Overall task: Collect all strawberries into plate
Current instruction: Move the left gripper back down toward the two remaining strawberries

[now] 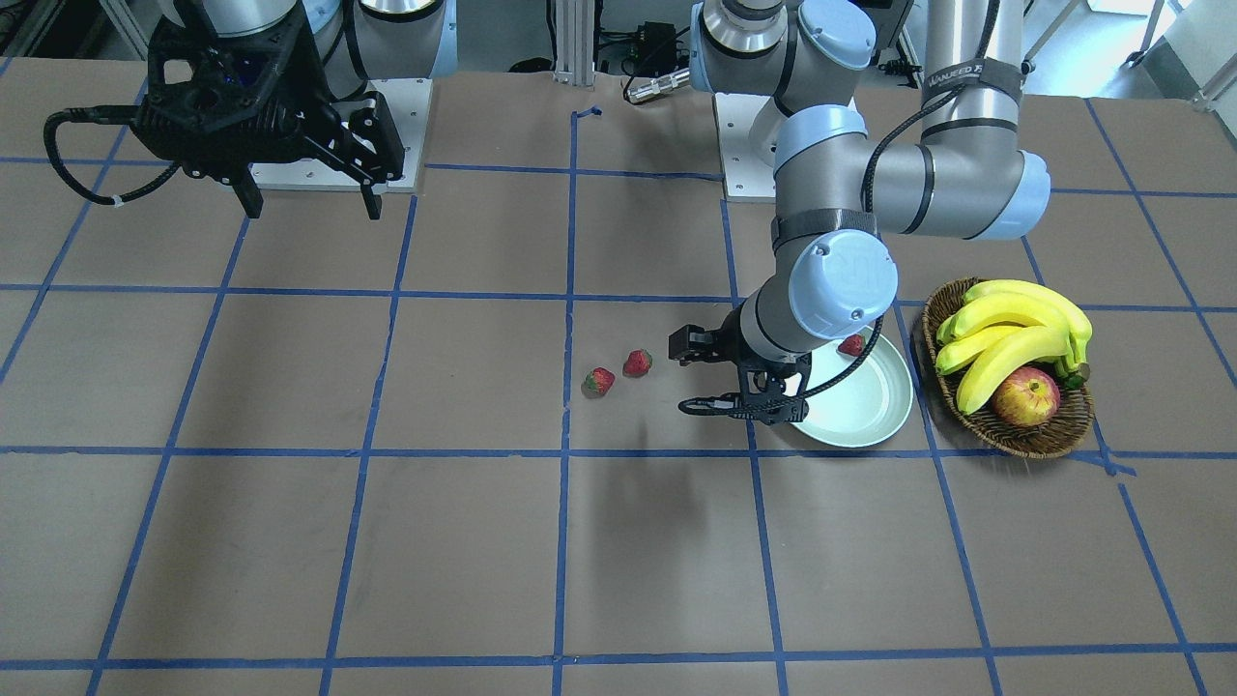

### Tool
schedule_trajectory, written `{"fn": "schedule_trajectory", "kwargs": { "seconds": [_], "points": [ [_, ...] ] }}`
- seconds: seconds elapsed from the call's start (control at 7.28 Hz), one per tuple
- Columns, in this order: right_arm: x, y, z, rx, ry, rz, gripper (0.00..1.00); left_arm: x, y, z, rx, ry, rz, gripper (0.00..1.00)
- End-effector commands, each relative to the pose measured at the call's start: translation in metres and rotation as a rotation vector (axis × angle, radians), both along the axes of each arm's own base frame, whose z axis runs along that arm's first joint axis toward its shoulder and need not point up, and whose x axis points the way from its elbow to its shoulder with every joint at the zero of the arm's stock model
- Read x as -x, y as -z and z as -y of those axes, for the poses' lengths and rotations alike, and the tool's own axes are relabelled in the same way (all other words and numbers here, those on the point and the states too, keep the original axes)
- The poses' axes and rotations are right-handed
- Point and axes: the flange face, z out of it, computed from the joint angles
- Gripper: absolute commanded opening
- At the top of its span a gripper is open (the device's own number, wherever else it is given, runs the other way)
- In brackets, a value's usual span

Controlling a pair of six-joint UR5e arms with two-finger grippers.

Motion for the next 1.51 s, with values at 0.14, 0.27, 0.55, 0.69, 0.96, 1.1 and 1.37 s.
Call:
{"fn": "schedule_trajectory", "kwargs": {
  "seconds": [0.14,0.27,0.55,0.69,0.96,1.1,1.37],
  "points": [
    [0.000,-0.001,0.000,0.001,0.001,0.002,1.00,0.057,0.015,-0.018,0.029,0.097,-0.027,1.00],
    [0.000,0.000,0.000,0.000,-0.001,0.001,1.00,0.062,0.037,-0.023,0.072,0.112,-0.043,1.00],
    [0.000,0.000,0.000,0.000,-0.002,0.001,1.00,0.079,0.055,-0.035,0.108,0.140,-0.056,1.00],
    [0.000,-0.001,0.000,0.001,-0.002,0.002,1.00,0.079,0.061,-0.039,0.099,0.158,-0.044,1.00],
    [0.000,-0.001,0.000,0.001,-0.002,0.002,1.00,0.080,0.067,-0.046,0.083,0.163,-0.040,1.00],
    [0.000,0.000,0.000,0.000,-0.002,0.001,1.00,0.077,0.079,-0.055,0.053,0.161,-0.034,1.00],
    [0.000,-0.001,0.000,0.003,-0.002,0.002,1.00,0.077,0.079,-0.055,0.054,0.160,-0.033,1.00]
  ]
}}
